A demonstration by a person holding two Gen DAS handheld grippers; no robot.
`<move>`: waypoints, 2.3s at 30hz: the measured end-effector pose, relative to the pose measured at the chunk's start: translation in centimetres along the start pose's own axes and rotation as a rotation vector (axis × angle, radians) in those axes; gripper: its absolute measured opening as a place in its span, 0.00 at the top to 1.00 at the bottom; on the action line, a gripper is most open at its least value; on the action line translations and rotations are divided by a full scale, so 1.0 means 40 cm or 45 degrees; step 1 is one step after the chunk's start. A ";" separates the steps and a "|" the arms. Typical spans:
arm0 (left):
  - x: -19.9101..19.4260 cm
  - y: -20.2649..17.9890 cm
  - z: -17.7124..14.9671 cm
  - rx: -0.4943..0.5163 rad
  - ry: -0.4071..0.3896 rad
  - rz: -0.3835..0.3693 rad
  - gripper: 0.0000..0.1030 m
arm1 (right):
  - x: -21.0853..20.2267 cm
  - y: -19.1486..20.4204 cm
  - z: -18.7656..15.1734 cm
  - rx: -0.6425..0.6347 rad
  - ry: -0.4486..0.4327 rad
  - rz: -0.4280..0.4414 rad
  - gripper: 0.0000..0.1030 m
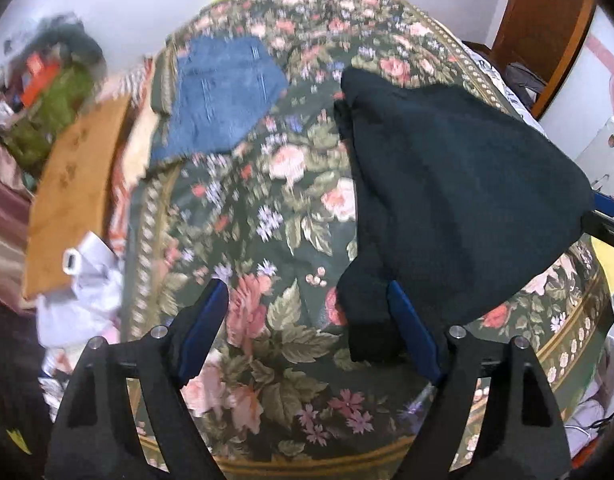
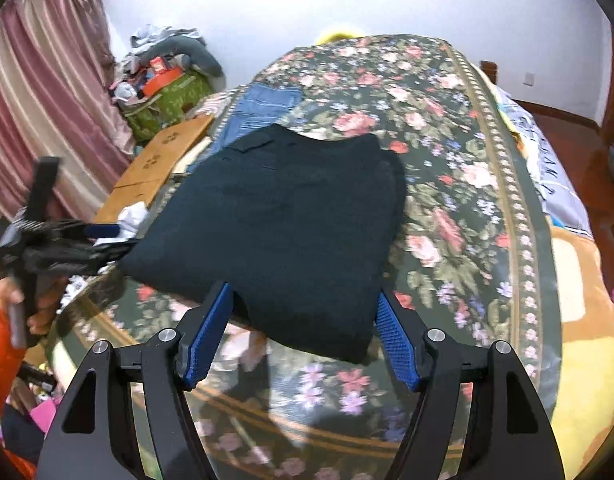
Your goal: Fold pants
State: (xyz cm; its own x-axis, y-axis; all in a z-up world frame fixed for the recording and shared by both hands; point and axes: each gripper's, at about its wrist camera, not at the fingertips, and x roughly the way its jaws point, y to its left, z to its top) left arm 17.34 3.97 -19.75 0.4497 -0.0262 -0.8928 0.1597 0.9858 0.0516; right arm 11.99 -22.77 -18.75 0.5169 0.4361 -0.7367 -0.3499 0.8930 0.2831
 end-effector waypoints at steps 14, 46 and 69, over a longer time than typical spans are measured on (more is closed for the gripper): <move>0.055 0.003 -0.002 -0.021 -0.048 0.070 0.17 | 0.051 -0.062 -0.020 -0.036 0.037 -0.036 0.60; 0.244 -0.091 0.395 0.126 -0.081 0.094 0.17 | 0.311 -0.172 0.298 -0.109 0.175 -0.015 0.72; 0.104 -0.082 0.330 0.073 -0.251 0.051 0.19 | 0.187 -0.163 0.286 -0.185 0.067 -0.097 0.68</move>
State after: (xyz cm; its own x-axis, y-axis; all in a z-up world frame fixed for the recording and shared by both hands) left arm 30.29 -1.55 -17.70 0.6190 -0.0245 -0.7850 0.1853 0.9759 0.1156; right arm 27.08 -24.06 -19.06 0.5063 0.3577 -0.7847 -0.4222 0.8962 0.1361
